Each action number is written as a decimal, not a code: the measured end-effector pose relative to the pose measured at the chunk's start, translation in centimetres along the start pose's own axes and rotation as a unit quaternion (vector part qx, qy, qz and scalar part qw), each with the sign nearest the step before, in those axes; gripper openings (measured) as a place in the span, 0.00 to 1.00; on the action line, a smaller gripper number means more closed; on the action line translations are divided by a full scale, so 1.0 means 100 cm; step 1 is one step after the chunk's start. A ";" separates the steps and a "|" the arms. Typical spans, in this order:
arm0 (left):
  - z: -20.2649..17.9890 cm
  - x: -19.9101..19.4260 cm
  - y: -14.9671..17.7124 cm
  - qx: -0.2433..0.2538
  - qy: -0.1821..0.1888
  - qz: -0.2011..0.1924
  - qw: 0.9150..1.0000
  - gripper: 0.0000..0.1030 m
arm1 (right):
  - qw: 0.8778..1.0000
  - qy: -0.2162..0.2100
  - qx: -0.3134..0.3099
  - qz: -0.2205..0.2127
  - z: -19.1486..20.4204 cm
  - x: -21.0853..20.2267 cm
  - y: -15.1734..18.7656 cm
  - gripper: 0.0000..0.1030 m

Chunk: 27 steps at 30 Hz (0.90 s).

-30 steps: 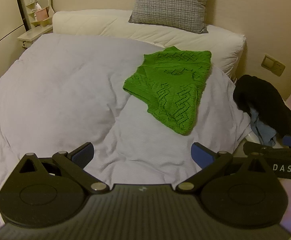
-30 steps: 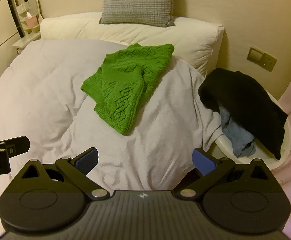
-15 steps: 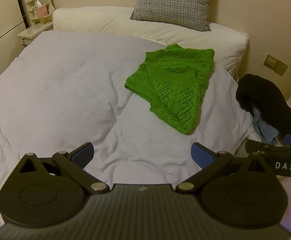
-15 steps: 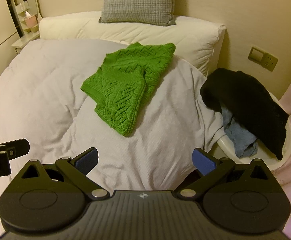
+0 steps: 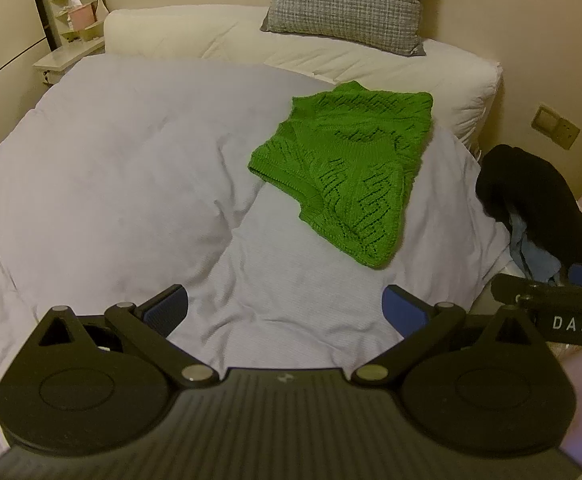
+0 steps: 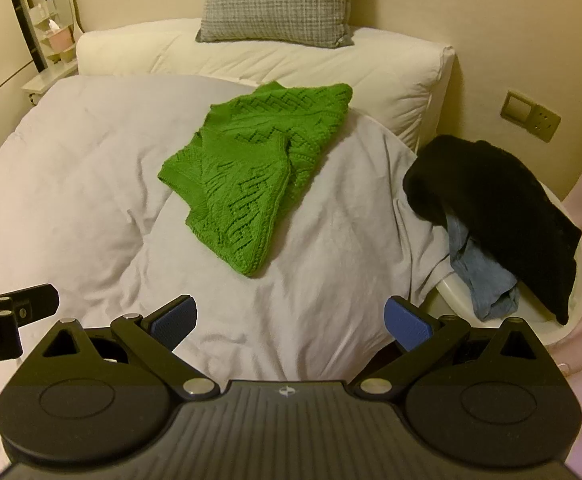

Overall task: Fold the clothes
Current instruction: 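Approach the green knit vest on the bed with both tools open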

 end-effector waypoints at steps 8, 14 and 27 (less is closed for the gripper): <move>0.000 0.010 -0.002 0.000 0.000 0.012 1.000 0.99 | 1.000 -0.002 -0.002 0.011 -0.001 0.011 -0.005 1.00; -0.005 0.020 -0.006 0.007 0.009 0.020 1.000 0.99 | 1.000 -0.001 0.001 0.018 -0.003 0.019 -0.007 1.00; -0.022 0.052 -0.028 0.014 0.014 0.043 0.999 0.99 | 0.999 0.005 0.013 0.035 -0.022 0.046 -0.028 1.00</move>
Point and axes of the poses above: each gripper's, at about its wrist camera, not at the fingertips, and x roughly the way its jaws point, z to its left, y to its underside, the point moved 6 cm from there along x, roughly the way its jaws point, and after that the axes turned 15 degrees about x, right-handed, at the moved point
